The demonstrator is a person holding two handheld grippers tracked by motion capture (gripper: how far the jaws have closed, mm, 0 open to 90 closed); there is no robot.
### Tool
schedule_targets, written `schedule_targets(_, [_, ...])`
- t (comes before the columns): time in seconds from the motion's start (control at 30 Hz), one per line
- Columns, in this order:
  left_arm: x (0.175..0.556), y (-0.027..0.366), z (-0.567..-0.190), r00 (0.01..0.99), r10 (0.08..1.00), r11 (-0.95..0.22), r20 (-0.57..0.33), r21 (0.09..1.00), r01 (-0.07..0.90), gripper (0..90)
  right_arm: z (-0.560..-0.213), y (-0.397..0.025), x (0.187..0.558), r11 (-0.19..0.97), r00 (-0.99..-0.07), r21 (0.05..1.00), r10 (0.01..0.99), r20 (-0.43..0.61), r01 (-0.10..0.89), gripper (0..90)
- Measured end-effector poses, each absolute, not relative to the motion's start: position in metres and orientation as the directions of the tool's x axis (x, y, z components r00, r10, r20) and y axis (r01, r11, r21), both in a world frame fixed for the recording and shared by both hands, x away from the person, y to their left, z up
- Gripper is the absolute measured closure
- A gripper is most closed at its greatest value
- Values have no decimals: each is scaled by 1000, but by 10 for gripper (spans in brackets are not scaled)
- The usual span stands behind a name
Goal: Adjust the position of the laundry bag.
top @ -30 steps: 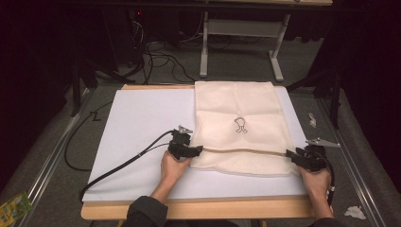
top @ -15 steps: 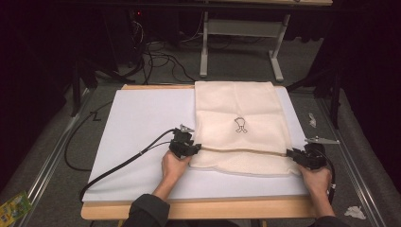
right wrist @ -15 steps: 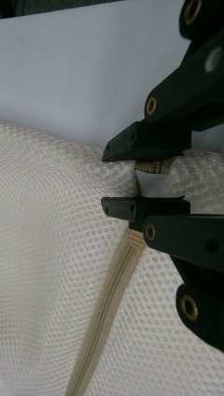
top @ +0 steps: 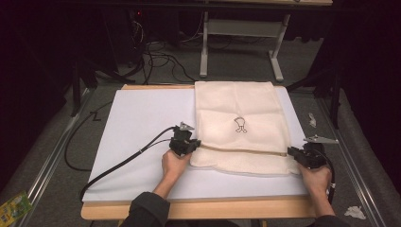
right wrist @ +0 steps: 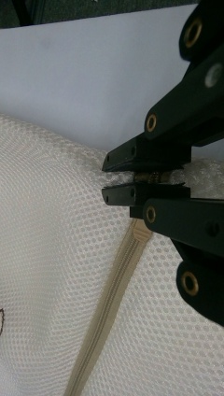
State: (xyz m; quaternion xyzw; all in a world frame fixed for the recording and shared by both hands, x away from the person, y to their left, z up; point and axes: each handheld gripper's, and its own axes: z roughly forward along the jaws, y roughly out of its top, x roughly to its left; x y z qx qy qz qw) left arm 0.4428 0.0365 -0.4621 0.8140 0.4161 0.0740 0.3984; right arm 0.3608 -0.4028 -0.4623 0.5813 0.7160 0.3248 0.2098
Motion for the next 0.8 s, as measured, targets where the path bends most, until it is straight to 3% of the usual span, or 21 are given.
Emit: schedule_targets(0.8, [440, 56, -446, 639, 751, -337, -165, 737, 586, 838, -458, -387, 364, 132, -281, 722, 956, 90, 680, 845])
